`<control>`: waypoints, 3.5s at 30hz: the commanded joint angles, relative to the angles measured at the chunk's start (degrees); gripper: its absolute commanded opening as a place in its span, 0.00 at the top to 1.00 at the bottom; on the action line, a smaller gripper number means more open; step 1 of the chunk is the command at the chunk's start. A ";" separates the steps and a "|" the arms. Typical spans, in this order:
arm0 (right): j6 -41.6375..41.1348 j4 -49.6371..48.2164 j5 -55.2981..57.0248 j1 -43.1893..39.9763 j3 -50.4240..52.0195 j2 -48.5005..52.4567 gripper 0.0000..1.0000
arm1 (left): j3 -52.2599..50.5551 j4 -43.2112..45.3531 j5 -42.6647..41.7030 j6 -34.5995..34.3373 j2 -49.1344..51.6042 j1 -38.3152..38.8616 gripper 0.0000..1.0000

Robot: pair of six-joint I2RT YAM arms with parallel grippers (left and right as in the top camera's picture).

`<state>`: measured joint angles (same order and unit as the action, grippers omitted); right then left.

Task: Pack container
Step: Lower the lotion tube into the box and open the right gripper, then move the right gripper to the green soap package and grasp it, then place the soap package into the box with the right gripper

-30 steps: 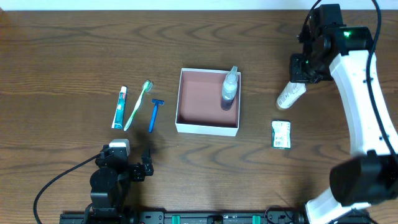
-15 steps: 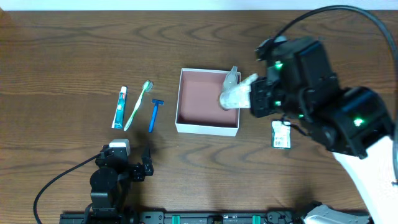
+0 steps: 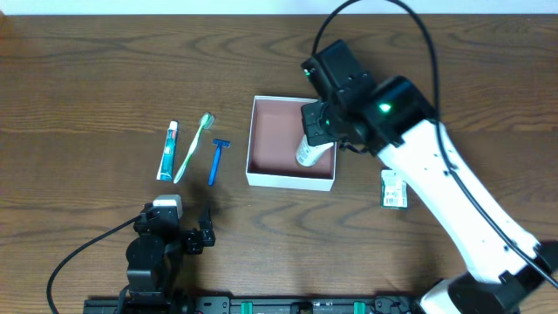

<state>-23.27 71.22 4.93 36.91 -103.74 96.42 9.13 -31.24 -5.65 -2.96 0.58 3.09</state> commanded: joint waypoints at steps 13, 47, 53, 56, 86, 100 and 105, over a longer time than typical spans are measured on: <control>-3.10 -0.55 8.17 0.13 -0.50 12.76 0.97 | -0.70 0.04 -0.35 -0.07 -0.35 -0.31 0.02; -2.40 5.20 2.10 -25.75 22.14 -9.40 0.11 | -0.70 0.04 -0.35 -0.09 -0.35 -0.31 0.02; -2.10 -7.37 0.48 -25.77 40.15 -9.40 0.14 | -0.70 0.04 -0.35 -0.07 -0.35 -0.31 0.02; 1.14 -14.43 -5.01 -25.75 45.86 -9.38 0.18 | -0.70 0.04 -0.35 -0.07 -0.35 -0.31 0.02; 5.55 -29.97 -6.69 -28.96 52.41 -3.08 0.67 | -0.70 0.04 -0.35 -0.07 -0.35 -0.31 0.02; 5.09 -17.88 -13.86 -13.81 40.74 -34.84 0.66 | -0.70 0.04 -0.35 -0.07 -0.35 -0.28 0.02; 2.25 -23.58 -13.11 -1.18 40.74 -37.22 0.66 | -0.70 0.04 -0.35 -0.07 -0.35 -0.31 0.02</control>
<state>-18.98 49.19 -7.16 31.03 -62.63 58.35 9.13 -31.24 -5.65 -2.96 0.58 3.09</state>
